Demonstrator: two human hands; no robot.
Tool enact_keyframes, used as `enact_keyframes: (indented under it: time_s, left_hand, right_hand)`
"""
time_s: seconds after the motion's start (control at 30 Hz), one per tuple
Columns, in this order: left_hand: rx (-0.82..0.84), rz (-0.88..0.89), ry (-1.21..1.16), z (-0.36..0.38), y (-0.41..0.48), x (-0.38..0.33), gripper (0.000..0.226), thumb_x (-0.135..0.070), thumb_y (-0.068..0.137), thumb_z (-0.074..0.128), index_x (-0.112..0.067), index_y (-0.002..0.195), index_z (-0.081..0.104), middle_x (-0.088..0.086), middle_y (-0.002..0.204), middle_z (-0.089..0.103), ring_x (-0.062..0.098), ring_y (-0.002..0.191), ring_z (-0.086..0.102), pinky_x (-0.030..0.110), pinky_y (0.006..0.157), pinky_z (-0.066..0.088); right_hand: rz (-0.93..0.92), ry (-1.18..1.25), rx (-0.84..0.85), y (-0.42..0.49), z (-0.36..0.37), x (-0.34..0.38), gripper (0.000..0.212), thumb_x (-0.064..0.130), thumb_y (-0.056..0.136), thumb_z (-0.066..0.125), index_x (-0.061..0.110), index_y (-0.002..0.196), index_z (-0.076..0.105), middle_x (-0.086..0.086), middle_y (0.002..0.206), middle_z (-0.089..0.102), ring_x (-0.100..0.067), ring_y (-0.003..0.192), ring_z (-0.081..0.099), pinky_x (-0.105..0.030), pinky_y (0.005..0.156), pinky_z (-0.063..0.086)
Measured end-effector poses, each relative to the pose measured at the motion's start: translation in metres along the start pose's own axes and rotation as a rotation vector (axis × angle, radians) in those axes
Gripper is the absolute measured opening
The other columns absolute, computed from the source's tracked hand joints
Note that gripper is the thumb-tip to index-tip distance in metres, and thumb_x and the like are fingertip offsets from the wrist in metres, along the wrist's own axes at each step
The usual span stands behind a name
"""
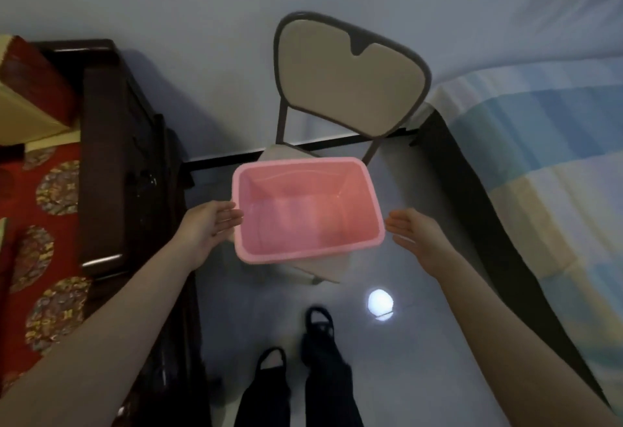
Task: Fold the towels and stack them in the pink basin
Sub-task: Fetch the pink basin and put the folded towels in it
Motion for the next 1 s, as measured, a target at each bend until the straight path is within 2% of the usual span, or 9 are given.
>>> enact_keyframes:
  time_s: [0.17,0.27,0.33,0.4,0.43,0.53,0.67,0.8,1.0]
  left_hand:
    - [-0.200,-0.087,0.022,-0.003,0.086,0.010,0.018,-0.013,0.093,0.045,-0.008,0.102,0.060,0.007,0.092,0.064,0.016,0.084,0.059,0.028,0.076,0.046]
    - [-0.321,-0.145,0.097,-0.009,0.120,0.022,0.025,-0.005,0.091,0.043,-0.012,0.068,0.051,0.003,0.059,0.058,0.014,0.063,0.045,0.025,0.058,0.038]
    - [-0.343,-0.201,0.120,-0.006,0.133,0.032,0.028,-0.005,0.091,0.043,-0.013,0.065,0.048,0.000,0.049,0.057,0.015,0.060,0.042,0.025,0.050,0.040]
    - [-0.333,-0.253,0.077,0.001,0.136,0.040,0.018,-0.014,0.093,0.047,-0.012,0.077,0.056,0.004,0.068,0.058,0.016,0.063,0.048,0.022,0.046,0.046]
    - [-0.321,-0.264,0.078,0.004,0.136,0.042,0.015,-0.019,0.094,0.049,-0.010,0.087,0.059,0.005,0.075,0.058,0.017,0.065,0.051,0.024,0.051,0.048]
    - [-0.301,-0.277,0.141,0.005,0.143,0.047,0.033,-0.032,0.093,0.054,-0.004,0.109,0.060,0.008,0.085,0.062,0.020,0.072,0.057,0.029,0.063,0.048]
    - [-0.289,-0.265,0.205,0.008,0.134,0.045,0.038,-0.036,0.092,0.056,-0.002,0.110,0.058,0.008,0.087,0.062,0.022,0.075,0.058,0.032,0.063,0.047]
    - [-0.249,-0.185,0.172,0.008,0.112,0.021,0.038,-0.038,0.092,0.056,-0.004,0.108,0.061,0.014,0.098,0.066,0.028,0.085,0.063,0.038,0.068,0.051]
    - [-0.274,-0.122,0.097,-0.020,0.054,-0.025,0.037,-0.040,0.088,0.061,-0.006,0.098,0.068,0.023,0.106,0.068,0.039,0.098,0.064,0.053,0.089,0.051]
  right_hand:
    - [0.062,-0.108,-0.003,0.125,0.009,0.021,0.012,0.018,0.090,0.053,0.012,0.089,0.064,-0.010,0.101,0.064,-0.019,0.087,0.061,-0.037,0.088,0.047]
    - [0.108,-0.167,-0.051,0.185,0.008,0.024,0.015,0.022,0.088,0.055,0.013,0.097,0.064,-0.009,0.103,0.063,-0.021,0.093,0.059,-0.037,0.085,0.047]
    - [0.152,-0.223,-0.049,0.215,0.010,0.023,0.016,0.024,0.089,0.055,0.014,0.098,0.064,-0.008,0.103,0.062,-0.021,0.095,0.059,-0.037,0.083,0.047]
    - [0.187,-0.268,-0.028,0.234,0.014,0.017,0.018,0.026,0.090,0.054,0.014,0.096,0.064,-0.009,0.102,0.064,-0.022,0.093,0.061,-0.034,0.077,0.046]
    - [0.205,-0.295,-0.007,0.240,0.017,0.013,0.018,0.027,0.089,0.054,0.014,0.093,0.065,-0.010,0.100,0.065,-0.022,0.090,0.062,-0.032,0.073,0.046]
    - [0.252,-0.342,0.089,0.249,0.032,0.003,0.013,0.023,0.087,0.058,0.012,0.084,0.065,-0.008,0.083,0.065,-0.020,0.074,0.062,-0.029,0.065,0.048]
    - [0.267,-0.368,0.183,0.248,0.038,-0.002,0.019,0.021,0.084,0.065,0.007,0.097,0.065,-0.007,0.081,0.064,-0.020,0.073,0.060,-0.030,0.065,0.049]
    - [0.221,-0.343,0.277,0.235,0.038,0.018,0.022,0.026,0.092,0.058,0.008,0.103,0.064,-0.008,0.092,0.066,-0.021,0.082,0.062,-0.033,0.066,0.050]
    - [0.092,-0.345,0.445,0.198,0.067,0.100,0.019,0.028,0.091,0.059,0.010,0.092,0.067,-0.009,0.085,0.066,-0.023,0.080,0.061,-0.036,0.070,0.051]
Point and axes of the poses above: each hand's wrist, its own y-axis towards the middle knuckle, its own z-axis out of the palm, x = y × z, the point moved 10 cm from there along y, towards the middle knuckle
